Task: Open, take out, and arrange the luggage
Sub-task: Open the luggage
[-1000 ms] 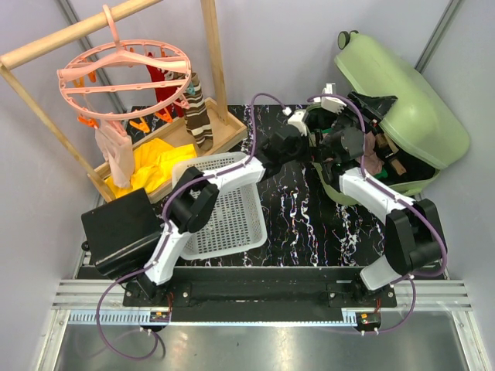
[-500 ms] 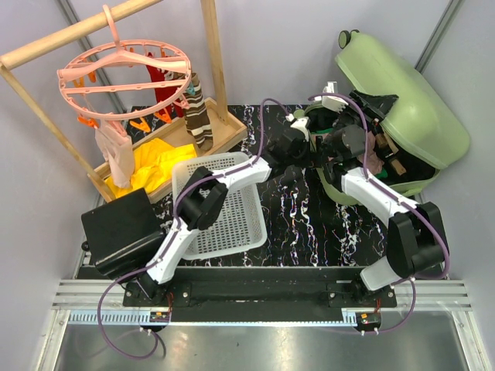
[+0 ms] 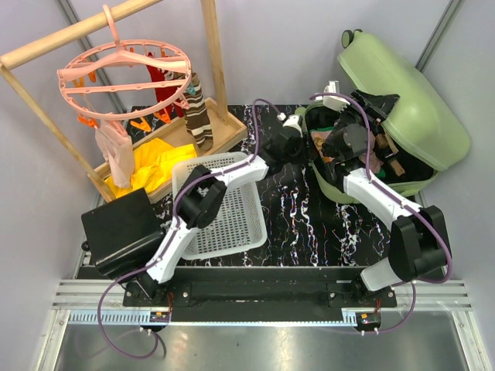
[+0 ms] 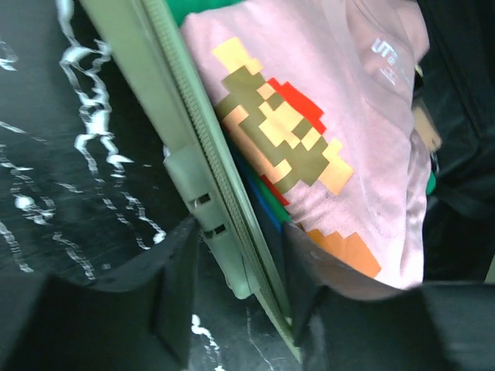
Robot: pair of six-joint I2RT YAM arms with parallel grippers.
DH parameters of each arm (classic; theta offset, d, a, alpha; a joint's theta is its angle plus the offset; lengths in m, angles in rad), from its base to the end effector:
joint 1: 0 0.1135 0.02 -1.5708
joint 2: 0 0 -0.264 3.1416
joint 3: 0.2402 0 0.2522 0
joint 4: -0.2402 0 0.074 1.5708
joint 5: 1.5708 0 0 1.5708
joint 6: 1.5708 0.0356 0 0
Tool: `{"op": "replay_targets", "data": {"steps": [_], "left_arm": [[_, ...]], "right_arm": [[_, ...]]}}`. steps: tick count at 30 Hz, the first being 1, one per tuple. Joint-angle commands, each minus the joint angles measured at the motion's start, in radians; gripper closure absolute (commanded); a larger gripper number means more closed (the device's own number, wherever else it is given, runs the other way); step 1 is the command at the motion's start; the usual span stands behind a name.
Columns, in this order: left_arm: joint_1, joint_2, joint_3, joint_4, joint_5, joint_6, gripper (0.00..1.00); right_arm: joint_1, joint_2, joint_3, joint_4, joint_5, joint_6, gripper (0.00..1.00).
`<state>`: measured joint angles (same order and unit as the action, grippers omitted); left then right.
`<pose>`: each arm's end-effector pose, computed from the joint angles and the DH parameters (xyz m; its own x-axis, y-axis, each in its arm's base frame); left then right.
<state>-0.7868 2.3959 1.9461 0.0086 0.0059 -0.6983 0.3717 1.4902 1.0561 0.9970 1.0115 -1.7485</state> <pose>0.3951 -0.3965 0.1933 -0.6886 -0.2199 -0.6910 0.3514 0.7323 -0.5833 0.3136 0.0898 0.3776 -0.5556 -0.7771 -0.2957 0.4054 0.0574 -0.9123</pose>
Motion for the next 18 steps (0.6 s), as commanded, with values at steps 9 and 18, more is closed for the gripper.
{"op": "replay_targets", "data": {"steps": [9,18], "left_arm": [[0.061,-0.204,-0.317,0.186,-0.001,0.089,0.94],[0.096,-0.317,-0.47,0.229,-0.064,0.135,1.0]], "right_arm": [[-0.042,-0.059,0.088,0.069,0.105,0.052,0.29],[-0.096,-0.076,0.136,0.054,0.105,0.079,0.3]]}}
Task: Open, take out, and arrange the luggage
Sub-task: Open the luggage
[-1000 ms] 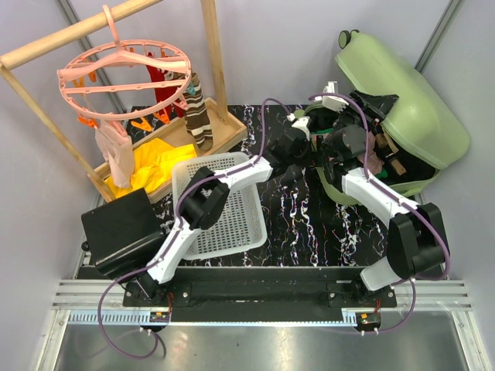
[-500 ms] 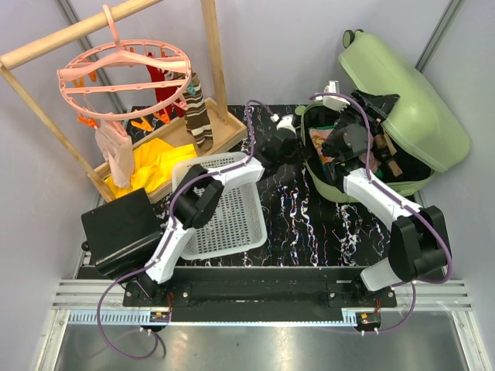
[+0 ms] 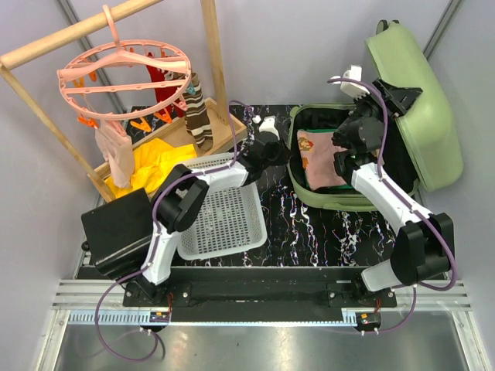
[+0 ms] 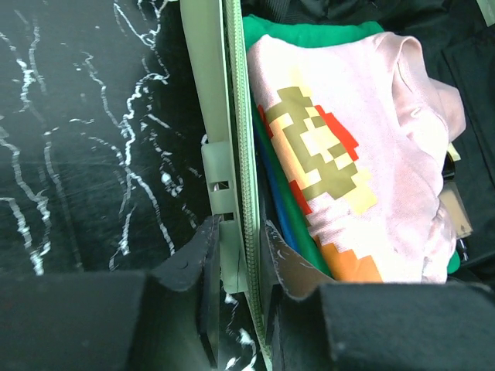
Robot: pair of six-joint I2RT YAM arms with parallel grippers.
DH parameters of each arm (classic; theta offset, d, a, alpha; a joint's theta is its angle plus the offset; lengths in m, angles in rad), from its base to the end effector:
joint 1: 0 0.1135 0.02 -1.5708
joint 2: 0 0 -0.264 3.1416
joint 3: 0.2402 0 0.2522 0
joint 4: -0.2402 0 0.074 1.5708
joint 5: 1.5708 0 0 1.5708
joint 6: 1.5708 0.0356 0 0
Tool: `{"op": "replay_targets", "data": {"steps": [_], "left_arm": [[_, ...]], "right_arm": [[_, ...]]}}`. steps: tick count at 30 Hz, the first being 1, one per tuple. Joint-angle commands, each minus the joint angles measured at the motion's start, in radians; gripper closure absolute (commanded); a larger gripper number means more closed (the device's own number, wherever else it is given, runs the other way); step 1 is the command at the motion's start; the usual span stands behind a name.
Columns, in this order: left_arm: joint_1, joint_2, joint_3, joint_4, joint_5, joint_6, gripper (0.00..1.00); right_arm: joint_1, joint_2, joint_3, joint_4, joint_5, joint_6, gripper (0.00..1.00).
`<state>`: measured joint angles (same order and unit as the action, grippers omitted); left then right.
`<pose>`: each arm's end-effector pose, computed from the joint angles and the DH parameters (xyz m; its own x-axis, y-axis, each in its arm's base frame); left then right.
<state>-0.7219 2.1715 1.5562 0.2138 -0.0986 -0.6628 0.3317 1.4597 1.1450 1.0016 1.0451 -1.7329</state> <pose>0.3810 -0.3308 0.1961 -0.5940 -0.2929 -0.7493 0.2843 0.7949 -0.5361 0.3062 0.0729 0.4154 -0.5596 -0.7165 -0.4165 0.5160 0.0921 -0.8516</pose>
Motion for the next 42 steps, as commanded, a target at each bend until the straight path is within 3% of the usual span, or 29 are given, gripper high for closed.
{"op": "replay_targets", "data": {"steps": [1,18,36,42], "left_arm": [[0.038,-0.099,-0.093,0.035,0.042,0.095,1.0],[0.065,-0.259,-0.33,0.121,-0.009,0.048,1.0],[0.061,-0.345,-0.406,0.118,0.065,0.074,1.0],[0.038,-0.317,-0.312,0.061,0.094,0.14,0.9]], "right_arm": [[-0.066,-0.051,0.047,0.046,0.078,0.073,0.31],[-0.255,-0.28,-0.09,-0.464,0.079,0.714,0.34],[-0.45,-0.294,-0.042,-0.701,0.012,1.007,0.29],[-0.482,-0.32,0.007,-0.836,0.009,1.102,0.23]]}}
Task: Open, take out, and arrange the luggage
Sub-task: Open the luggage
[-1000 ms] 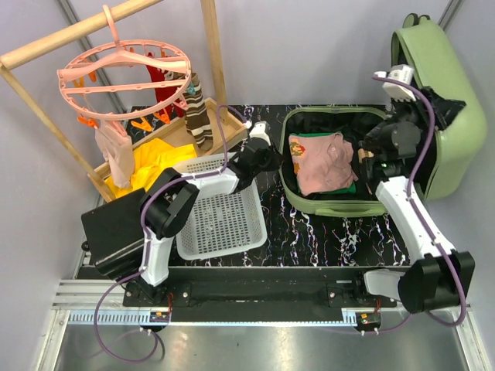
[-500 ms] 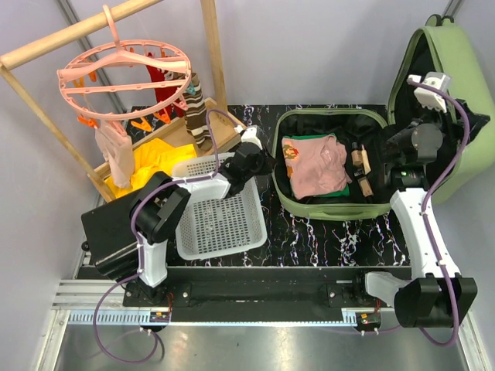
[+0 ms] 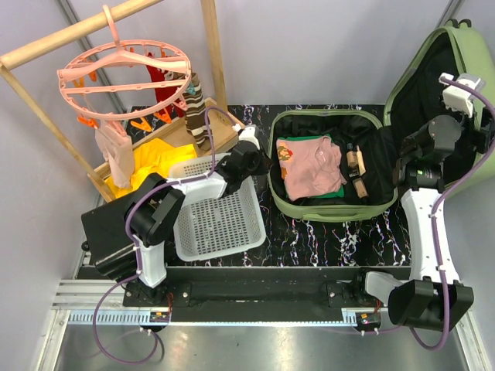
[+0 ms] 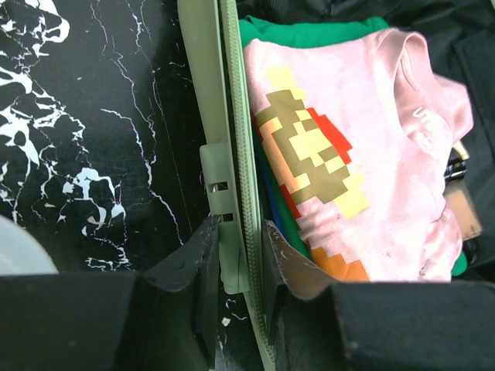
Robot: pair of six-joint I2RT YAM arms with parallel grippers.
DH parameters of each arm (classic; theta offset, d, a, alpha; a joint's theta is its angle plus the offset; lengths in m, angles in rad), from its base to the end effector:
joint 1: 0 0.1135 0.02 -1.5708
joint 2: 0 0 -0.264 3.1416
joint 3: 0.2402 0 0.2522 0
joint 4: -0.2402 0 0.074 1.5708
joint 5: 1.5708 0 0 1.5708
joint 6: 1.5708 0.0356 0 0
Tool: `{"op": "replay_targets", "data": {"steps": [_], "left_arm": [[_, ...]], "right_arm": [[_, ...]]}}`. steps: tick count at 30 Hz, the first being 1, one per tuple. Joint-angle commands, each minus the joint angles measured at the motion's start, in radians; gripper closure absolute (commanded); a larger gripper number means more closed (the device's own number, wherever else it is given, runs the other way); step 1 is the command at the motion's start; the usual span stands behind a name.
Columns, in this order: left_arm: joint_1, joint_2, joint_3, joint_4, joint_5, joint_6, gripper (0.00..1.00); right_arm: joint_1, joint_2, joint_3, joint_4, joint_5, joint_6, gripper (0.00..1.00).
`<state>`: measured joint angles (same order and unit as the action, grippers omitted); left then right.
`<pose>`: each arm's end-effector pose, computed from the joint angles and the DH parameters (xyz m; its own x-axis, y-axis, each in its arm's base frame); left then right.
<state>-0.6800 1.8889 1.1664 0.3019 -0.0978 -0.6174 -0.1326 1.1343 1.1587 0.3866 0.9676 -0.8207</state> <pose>0.3333 -0.2651 0.2026 -0.5810 -0.2711 -0.7674 0.2700 0.8253 -0.4960 0.2322 -0.0605 0.4563 -0.3324 -0.3744 -0.8657 0.8510 0.2766 -0.4464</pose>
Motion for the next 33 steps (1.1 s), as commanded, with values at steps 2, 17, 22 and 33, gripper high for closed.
{"op": "replay_targets", "data": {"steps": [2,17,22,33], "left_arm": [[-0.013,-0.031,0.091,-0.03,0.093,0.111,0.88],[-0.064,-0.062,0.296,-0.164,0.106,0.295,0.13],[-0.066,-0.168,0.242,-0.188,0.015,0.355,0.07],[-0.015,-0.43,-0.126,-0.316,0.041,0.259,0.01]], "right_arm": [[-0.033,-0.013,0.009,-0.253,0.083,0.207,0.22],[-0.05,-0.091,0.105,-0.403,0.045,0.232,0.0],[-0.05,-0.145,0.163,-0.607,-0.073,0.417,0.0],[-0.048,-0.232,0.208,-0.812,-1.079,0.886,0.13]]}}
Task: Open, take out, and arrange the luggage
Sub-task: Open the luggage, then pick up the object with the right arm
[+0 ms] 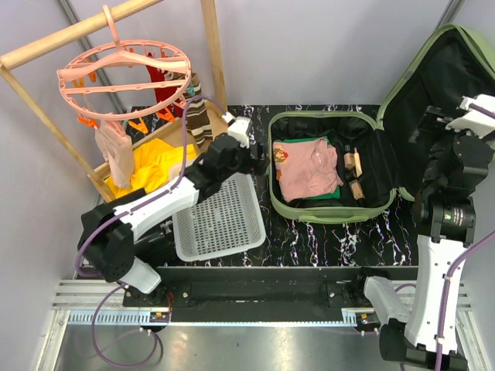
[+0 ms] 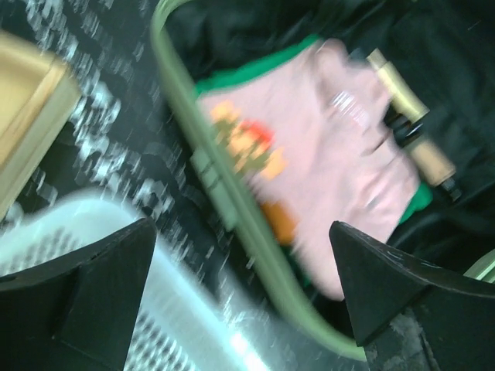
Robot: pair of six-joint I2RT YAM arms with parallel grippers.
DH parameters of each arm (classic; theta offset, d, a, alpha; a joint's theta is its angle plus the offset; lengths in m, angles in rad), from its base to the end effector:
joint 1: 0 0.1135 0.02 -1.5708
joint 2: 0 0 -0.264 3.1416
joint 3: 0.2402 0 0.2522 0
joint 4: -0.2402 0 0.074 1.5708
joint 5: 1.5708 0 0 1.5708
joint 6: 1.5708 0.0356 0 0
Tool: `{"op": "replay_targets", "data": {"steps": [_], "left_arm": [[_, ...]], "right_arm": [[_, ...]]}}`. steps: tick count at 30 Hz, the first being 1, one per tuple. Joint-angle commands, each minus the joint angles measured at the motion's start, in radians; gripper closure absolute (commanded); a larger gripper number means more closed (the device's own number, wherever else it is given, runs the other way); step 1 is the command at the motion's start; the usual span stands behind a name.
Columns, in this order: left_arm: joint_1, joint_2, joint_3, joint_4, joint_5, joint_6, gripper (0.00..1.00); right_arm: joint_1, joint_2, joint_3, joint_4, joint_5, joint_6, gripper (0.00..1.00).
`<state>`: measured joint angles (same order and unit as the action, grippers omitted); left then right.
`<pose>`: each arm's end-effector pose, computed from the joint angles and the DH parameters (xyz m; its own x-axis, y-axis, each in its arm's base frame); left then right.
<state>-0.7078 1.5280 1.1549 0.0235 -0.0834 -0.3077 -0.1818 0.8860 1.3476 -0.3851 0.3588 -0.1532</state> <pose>0.2766 -0.2328 0.3063 -0.4262 -0.0325 -0.9040 0.4820 0.8375 -0.2574 0.1479 -0.0399 0.4890 -0.0041 -0.1445 -0.9895 0.5191 0.8454 -0.1256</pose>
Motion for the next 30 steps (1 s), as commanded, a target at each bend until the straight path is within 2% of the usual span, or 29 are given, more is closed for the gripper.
{"op": "replay_targets", "data": {"steps": [1,2,5,12,17,18,20,22,30], "left_arm": [[0.016,-0.078,-0.176,-0.027,0.046,-0.063,0.01],[0.018,-0.089,-0.211,0.018,0.078,-0.079,0.01],[0.031,-0.126,-0.313,0.105,0.146,-0.146,0.03],[0.091,-0.072,-0.339,0.153,0.26,-0.231,0.07],[0.099,-0.016,-0.308,0.24,0.333,-0.217,0.12],[0.099,0.013,-0.288,0.253,0.352,-0.202,0.14],[0.102,0.05,-0.265,0.28,0.411,-0.192,0.25],[0.102,0.101,-0.239,0.317,0.448,-0.191,0.31],[0.1,0.146,-0.254,0.47,0.559,-0.208,0.32]], "right_arm": [[0.001,0.04,0.015,-0.019,-0.531,0.265,0.17],[0.002,0.051,0.01,-0.002,-0.638,0.289,0.18],[0.022,0.094,-0.018,0.064,-0.737,0.345,0.2],[0.172,0.179,-0.051,0.066,-0.693,0.307,0.2],[0.177,0.22,-0.136,0.094,-0.713,0.331,0.19],[0.176,0.223,-0.145,0.095,-0.707,0.328,0.18],[0.177,0.228,-0.163,0.083,-0.683,0.308,0.18],[0.177,0.226,-0.171,0.066,-0.661,0.288,0.18],[0.177,0.229,-0.199,0.064,-0.641,0.279,0.17]]}}
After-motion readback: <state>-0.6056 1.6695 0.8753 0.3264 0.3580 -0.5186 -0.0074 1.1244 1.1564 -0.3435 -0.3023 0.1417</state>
